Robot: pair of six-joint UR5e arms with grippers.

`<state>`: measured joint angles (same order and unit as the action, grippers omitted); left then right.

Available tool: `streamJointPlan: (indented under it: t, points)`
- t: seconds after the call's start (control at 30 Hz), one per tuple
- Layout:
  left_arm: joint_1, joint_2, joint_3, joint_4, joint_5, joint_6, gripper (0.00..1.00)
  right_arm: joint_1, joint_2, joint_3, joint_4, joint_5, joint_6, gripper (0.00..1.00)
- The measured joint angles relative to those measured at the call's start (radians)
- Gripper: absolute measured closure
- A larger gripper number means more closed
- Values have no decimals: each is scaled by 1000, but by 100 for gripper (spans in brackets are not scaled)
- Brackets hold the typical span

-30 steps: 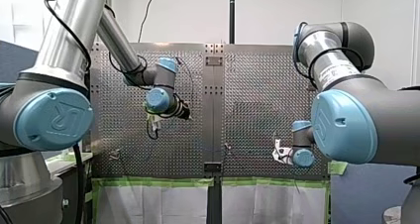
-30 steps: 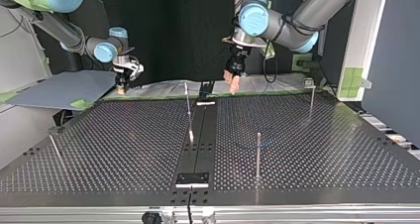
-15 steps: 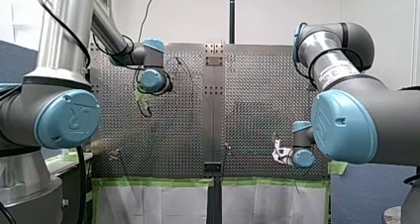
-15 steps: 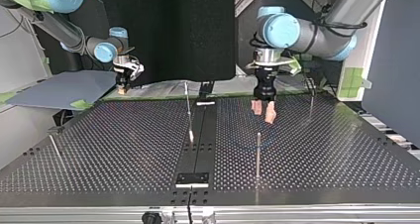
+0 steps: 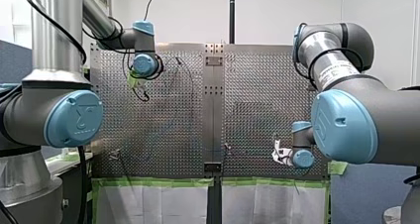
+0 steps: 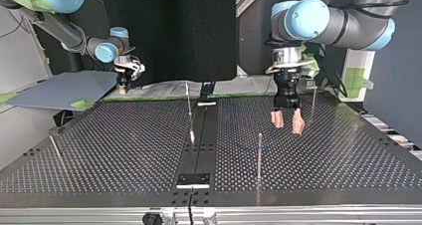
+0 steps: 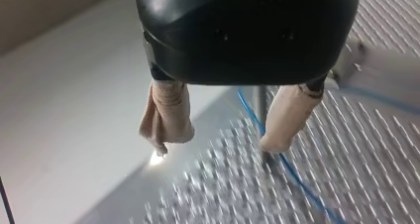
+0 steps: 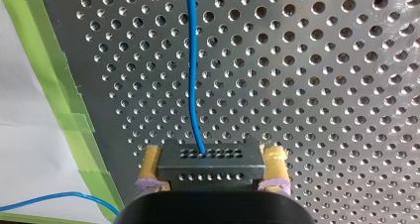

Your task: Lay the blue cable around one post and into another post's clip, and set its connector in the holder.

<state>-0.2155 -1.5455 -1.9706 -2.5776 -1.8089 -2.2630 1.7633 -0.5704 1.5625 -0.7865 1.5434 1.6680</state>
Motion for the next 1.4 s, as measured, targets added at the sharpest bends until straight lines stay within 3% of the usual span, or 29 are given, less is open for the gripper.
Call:
streamJointPlan:
  t: [0.47, 0.7, 0.87, 1.13, 1.4]
  points:
    - [-9, 118, -49, 23, 124, -132, 2, -1, 0, 0, 2, 0, 0, 82]
    - [-8, 71, -59, 80, 153, -190, 2, -1, 0, 0, 3, 0, 0, 82]
    - [-7, 23, -37, 100, 156, -178, 2, -1, 0, 0, 2, 0, 0, 82]
    - [3, -53, -9, 94, 99, -154, 2, -1, 0, -2, 2, 0, 0, 82]
    - [13, -70, 7, 95, 89, -154, 2, -1, 0, -4, 3, 0, 0, 82]
